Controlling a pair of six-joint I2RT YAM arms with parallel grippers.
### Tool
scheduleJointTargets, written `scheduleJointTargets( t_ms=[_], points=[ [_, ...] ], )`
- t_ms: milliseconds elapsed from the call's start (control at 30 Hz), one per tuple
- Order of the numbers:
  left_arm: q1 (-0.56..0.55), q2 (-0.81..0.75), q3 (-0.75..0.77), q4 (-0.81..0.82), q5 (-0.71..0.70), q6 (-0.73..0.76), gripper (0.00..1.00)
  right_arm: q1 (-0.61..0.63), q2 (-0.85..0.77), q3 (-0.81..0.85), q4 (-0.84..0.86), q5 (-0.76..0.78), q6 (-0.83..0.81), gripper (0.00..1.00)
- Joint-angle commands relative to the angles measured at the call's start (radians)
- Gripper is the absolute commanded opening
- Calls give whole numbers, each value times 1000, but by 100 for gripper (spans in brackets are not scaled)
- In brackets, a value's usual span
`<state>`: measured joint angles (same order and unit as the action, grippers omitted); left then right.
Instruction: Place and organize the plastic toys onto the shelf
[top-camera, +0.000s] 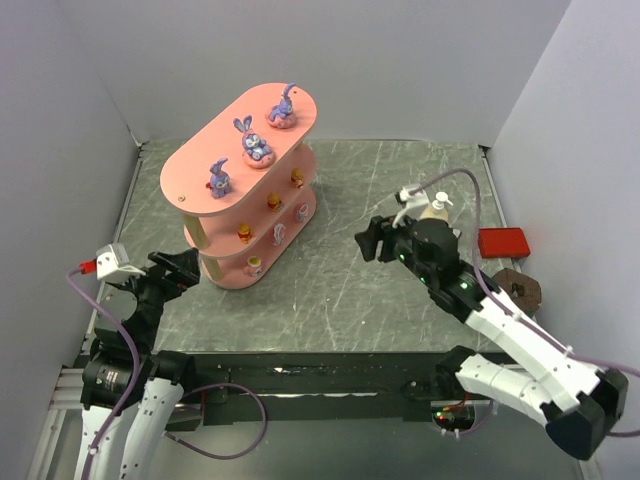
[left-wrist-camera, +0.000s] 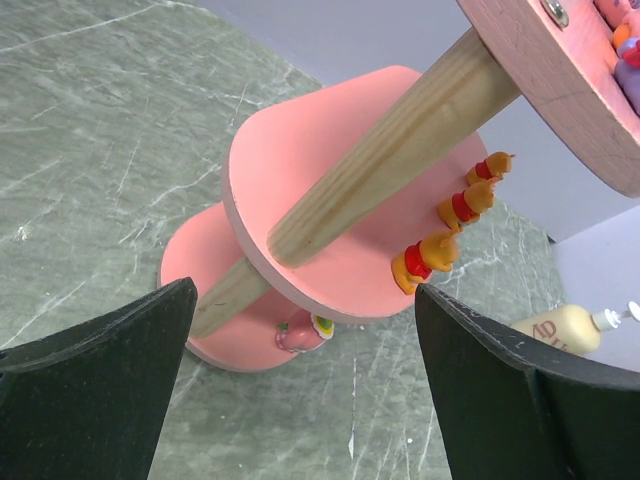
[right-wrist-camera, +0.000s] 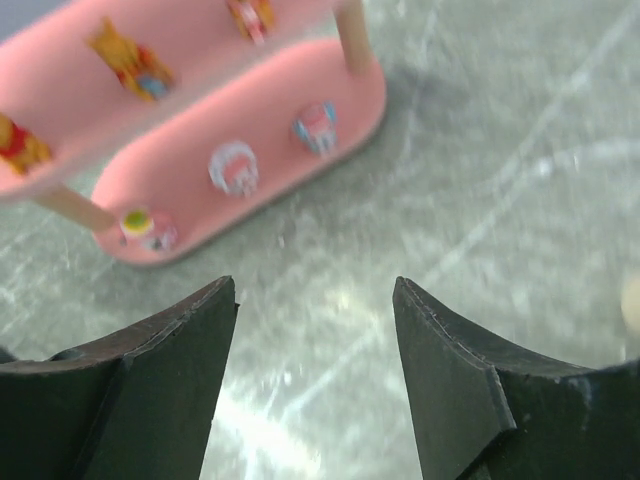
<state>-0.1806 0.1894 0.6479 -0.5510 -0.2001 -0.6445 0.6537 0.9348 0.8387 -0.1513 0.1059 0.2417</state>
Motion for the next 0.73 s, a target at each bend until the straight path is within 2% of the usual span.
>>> scheduleJointTargets(
  t_ms=[0, 133, 333, 700],
  points=[
    [4, -13, 33, 17, -15, -7, 96, -5, -129, -53, -148, 51, 99, 71],
    [4, -24, 32, 20, -12, -6, 96, -5, -237, -82, -211, 64, 125, 72],
    [4, -24, 32, 25, 5, -10, 96, -6, -313, -112, -252, 113, 130, 72],
    [6, -53, 33, 36, 33, 6, 96, -5, -323, -108, -257, 132, 143, 72]
  ],
)
